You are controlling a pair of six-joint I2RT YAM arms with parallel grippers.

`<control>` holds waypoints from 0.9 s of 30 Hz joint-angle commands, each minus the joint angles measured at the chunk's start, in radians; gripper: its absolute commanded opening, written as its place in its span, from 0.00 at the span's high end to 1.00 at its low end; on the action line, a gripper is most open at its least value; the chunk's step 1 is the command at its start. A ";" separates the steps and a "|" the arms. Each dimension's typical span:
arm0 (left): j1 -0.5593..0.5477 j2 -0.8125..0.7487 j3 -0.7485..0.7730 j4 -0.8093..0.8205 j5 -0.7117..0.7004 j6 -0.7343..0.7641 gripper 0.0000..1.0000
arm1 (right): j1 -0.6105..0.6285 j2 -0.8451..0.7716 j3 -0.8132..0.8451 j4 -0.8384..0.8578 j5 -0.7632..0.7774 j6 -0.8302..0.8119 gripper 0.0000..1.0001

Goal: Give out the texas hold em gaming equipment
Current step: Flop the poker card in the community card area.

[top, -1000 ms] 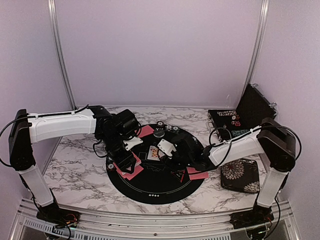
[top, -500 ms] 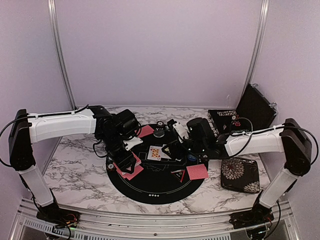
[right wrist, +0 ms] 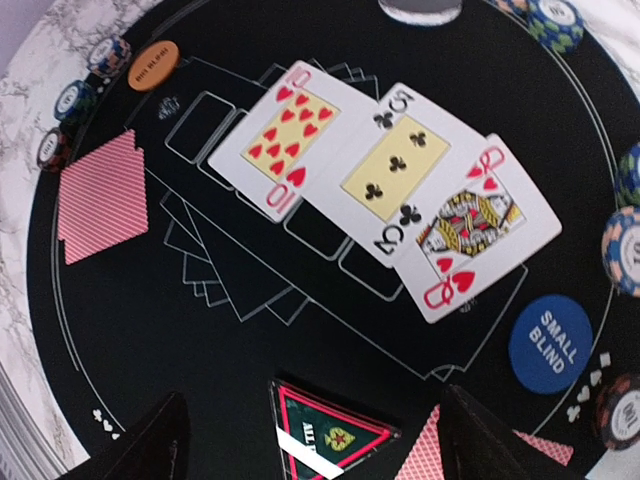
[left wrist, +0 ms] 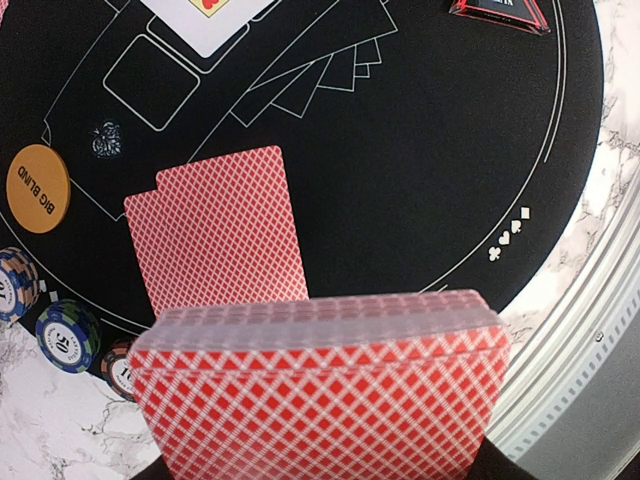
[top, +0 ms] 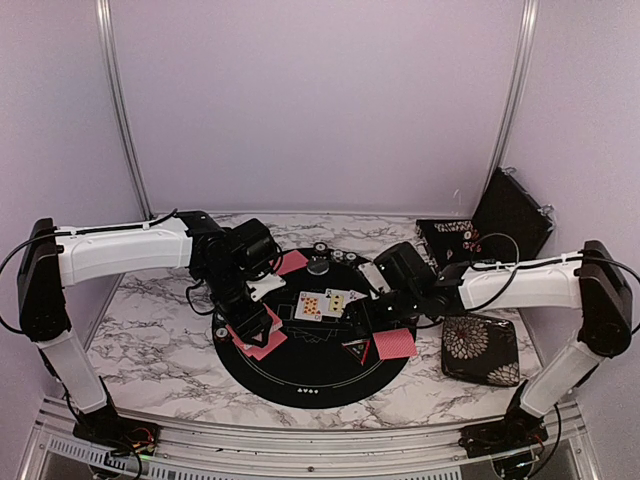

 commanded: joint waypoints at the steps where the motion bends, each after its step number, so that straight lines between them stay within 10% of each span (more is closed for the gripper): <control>1: 0.005 -0.025 -0.002 -0.001 -0.003 -0.002 0.45 | 0.061 0.023 0.061 -0.164 0.141 0.004 0.13; 27: 0.005 -0.026 -0.006 -0.002 -0.001 -0.003 0.45 | 0.110 0.205 0.132 -0.218 0.192 0.029 0.14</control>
